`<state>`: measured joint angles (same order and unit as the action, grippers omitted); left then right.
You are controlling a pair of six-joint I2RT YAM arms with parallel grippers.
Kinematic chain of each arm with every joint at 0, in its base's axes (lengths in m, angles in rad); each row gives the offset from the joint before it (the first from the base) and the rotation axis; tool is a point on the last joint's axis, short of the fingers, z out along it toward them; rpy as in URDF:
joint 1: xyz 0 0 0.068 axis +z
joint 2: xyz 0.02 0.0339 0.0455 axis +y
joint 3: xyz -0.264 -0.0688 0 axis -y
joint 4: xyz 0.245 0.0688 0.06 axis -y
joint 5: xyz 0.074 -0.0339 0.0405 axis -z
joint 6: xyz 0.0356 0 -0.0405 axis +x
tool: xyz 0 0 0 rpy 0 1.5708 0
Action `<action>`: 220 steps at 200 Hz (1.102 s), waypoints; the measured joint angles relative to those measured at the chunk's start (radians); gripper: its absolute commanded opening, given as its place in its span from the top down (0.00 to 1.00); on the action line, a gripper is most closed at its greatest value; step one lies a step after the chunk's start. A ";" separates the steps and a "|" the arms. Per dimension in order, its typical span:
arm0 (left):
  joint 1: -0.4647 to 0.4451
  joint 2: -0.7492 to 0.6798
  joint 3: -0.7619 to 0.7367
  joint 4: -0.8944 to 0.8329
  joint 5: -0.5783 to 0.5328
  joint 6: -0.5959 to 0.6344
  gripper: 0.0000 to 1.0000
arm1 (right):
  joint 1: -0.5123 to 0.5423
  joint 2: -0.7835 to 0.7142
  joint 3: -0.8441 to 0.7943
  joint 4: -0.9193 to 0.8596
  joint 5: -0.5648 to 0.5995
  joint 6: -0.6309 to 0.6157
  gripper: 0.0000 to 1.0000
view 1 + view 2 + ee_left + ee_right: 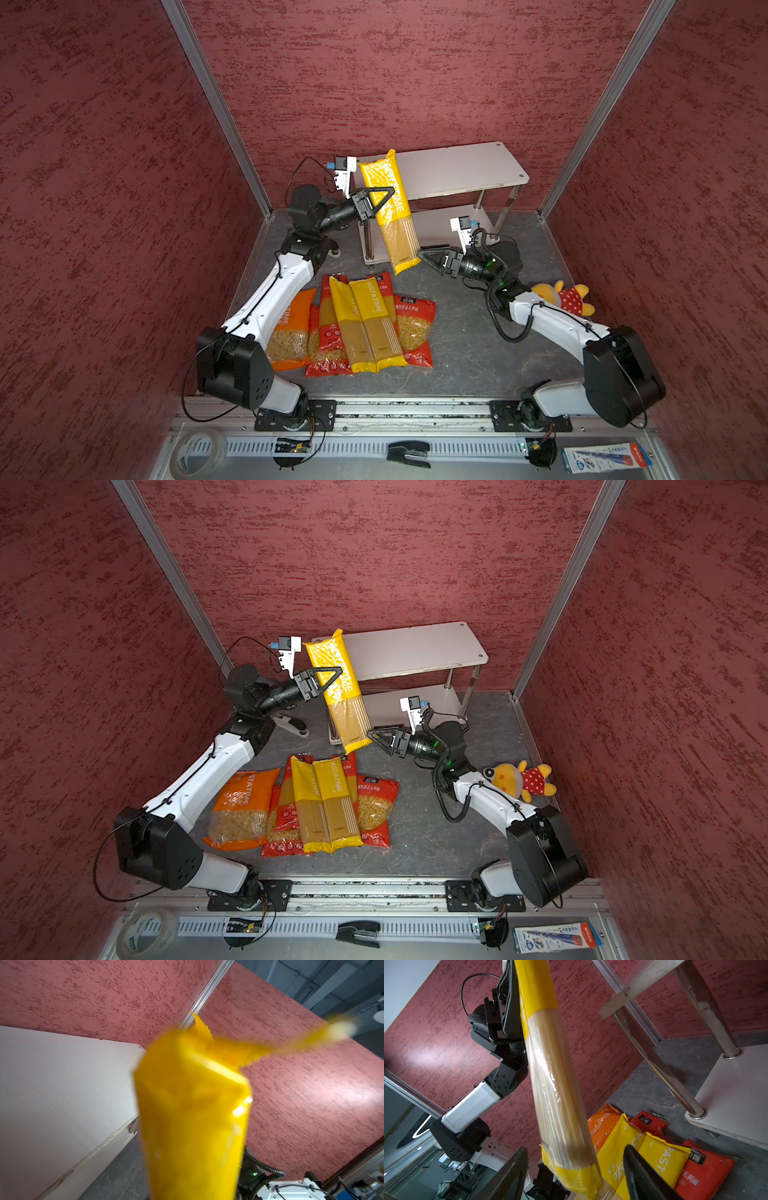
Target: Place and organize the pasta boxes and bags onto the shelf
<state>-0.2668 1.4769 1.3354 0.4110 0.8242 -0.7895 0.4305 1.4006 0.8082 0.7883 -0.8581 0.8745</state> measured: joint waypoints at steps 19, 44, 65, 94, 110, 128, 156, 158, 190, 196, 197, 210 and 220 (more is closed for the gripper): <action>0.004 0.018 0.002 0.055 0.024 -0.051 1.00 | 0.000 0.006 0.000 0.045 -0.034 0.027 0.36; 0.005 0.028 0.002 0.080 0.041 -0.079 1.00 | 0.000 0.037 0.002 0.114 -0.064 0.078 0.51; 0.005 0.029 0.004 0.083 0.050 -0.090 1.00 | 0.001 0.084 0.014 0.193 -0.082 0.136 0.64; 0.010 0.044 0.019 0.085 0.050 -0.098 0.90 | 0.002 0.135 0.022 0.312 -0.090 0.216 0.82; 0.018 0.059 0.035 0.074 0.048 -0.116 0.75 | 0.004 0.150 0.031 0.356 -0.087 0.242 0.87; 0.026 0.076 0.072 0.055 0.039 -0.135 0.56 | 0.005 0.162 0.050 0.371 -0.076 0.268 0.94; 0.044 0.083 0.151 -0.010 0.003 -0.152 0.38 | 0.010 0.196 0.123 0.371 -0.032 0.309 1.00; 0.045 0.083 0.154 -0.016 0.002 -0.150 0.37 | 0.010 0.199 0.130 0.370 -0.028 0.312 1.00; 0.096 0.072 0.198 -0.178 -0.095 -0.119 0.26 | 0.017 0.219 0.234 0.285 0.045 0.335 1.00; 0.109 0.063 0.188 -0.211 -0.117 -0.113 0.24 | 0.018 0.219 0.253 0.256 0.062 0.338 1.00; 0.111 0.061 0.186 -0.214 -0.120 -0.111 0.23 | 0.018 0.219 0.255 0.251 0.066 0.338 1.00; 0.142 0.040 0.153 -0.270 -0.157 -0.106 0.20 | 0.018 0.219 0.294 0.183 0.105 0.346 1.00; 0.163 0.026 0.128 -0.304 -0.181 -0.100 0.19 | 0.018 0.220 0.321 0.131 0.138 0.354 1.00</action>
<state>-0.1036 1.5028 1.4635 0.1066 0.6434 -0.8898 0.4480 1.6211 1.1294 0.9192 -0.7197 1.2285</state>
